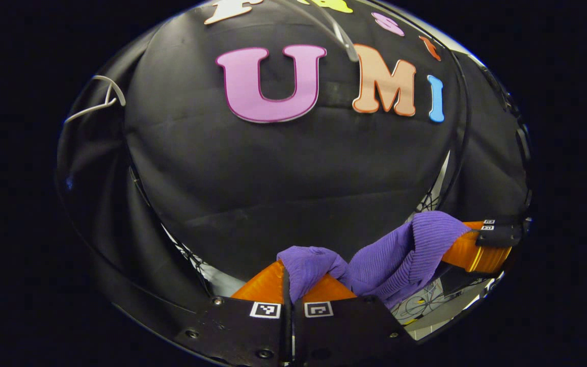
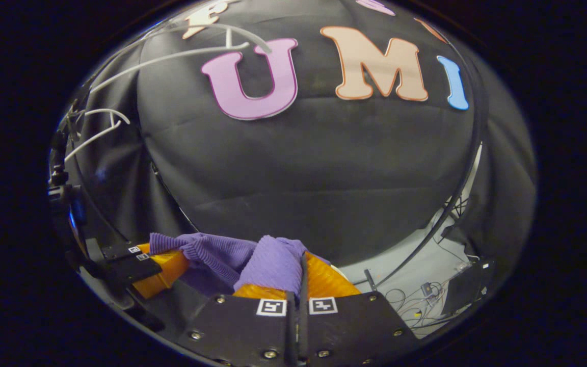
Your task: Grasp the clothes on the hanger with both hands and then place them into the laundry hamper below.
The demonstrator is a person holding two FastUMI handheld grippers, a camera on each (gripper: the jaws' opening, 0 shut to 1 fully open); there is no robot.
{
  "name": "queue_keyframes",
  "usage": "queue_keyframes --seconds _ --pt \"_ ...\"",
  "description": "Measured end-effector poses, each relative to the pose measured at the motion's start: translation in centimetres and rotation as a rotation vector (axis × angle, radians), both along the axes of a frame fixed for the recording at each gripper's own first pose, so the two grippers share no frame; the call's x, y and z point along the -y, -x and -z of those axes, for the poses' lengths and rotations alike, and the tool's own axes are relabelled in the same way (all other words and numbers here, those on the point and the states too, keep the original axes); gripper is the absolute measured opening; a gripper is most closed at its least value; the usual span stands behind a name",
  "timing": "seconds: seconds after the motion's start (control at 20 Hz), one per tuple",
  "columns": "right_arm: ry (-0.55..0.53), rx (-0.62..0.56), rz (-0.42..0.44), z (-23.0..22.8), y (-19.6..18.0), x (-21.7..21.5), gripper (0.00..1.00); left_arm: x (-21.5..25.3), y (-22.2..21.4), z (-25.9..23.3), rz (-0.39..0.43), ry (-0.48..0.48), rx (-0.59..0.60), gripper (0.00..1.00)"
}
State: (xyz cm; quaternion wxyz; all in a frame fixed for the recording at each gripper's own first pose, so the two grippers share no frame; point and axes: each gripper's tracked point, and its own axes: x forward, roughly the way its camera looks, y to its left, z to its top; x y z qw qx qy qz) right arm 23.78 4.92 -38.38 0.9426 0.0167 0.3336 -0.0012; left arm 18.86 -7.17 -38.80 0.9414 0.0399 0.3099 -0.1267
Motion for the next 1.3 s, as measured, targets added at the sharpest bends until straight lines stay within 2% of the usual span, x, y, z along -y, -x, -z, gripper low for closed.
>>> queue_keyframes --seconds 0.2,0.4,0.55,0.75,0.8,0.9,0.95,1.0,1.15,1.2,1.25,1.3 --pt "0.025 -0.084 0.033 5.6 -0.1 0.9 0.02 0.8 0.1 5.5 0.035 -0.042 -0.089 0.03" --pt "0.057 -0.169 0.051 11.1 0.3 2.1 0.02 0.9 0.7 10.4 0.041 -0.041 -0.201 0.03" --pt "0.040 -0.239 0.079 15.0 0.6 2.6 0.03 0.9 1.1 13.6 0.054 -0.065 -0.250 0.03" --pt "0.047 -0.270 0.095 18.6 -0.2 3.0 0.03 0.6 1.4 17.7 0.052 -0.096 -0.308 0.04" --pt "0.047 -0.281 0.097 19.4 -0.2 2.8 0.03 0.3 1.5 18.6 0.041 -0.096 -0.328 0.01" --pt "0.064 -0.312 0.101 21.1 0.1 3.0 0.05 0.5 1.3 20.0 0.023 -0.066 -0.349 0.10" --pt "0.078 -0.312 0.108 21.3 0.2 3.3 0.11 0.6 1.3 20.2 0.013 -0.057 -0.358 0.16" --pt "0.098 -0.316 0.115 21.6 0.3 4.1 0.23 0.4 1.0 20.3 0.002 -0.056 -0.356 0.36" --pt "0.116 -0.319 0.110 21.8 0.3 4.3 0.94 -0.8 1.2 20.5 -0.025 -0.091 -0.358 0.99" --pt "0.121 -0.321 0.100 21.9 0.4 4.3 0.94 -0.8 1.5 20.2 -0.026 -0.091 -0.364 0.98" --pt "0.124 -0.327 0.087 21.7 0.7 4.2 1.00 -1.0 1.6 19.9 -0.031 -0.091 -0.363 0.98" --pt "0.121 -0.332 0.077 21.5 1.1 3.7 0.99 -1.3 1.9 19.5 -0.035 -0.086 -0.367 0.98"
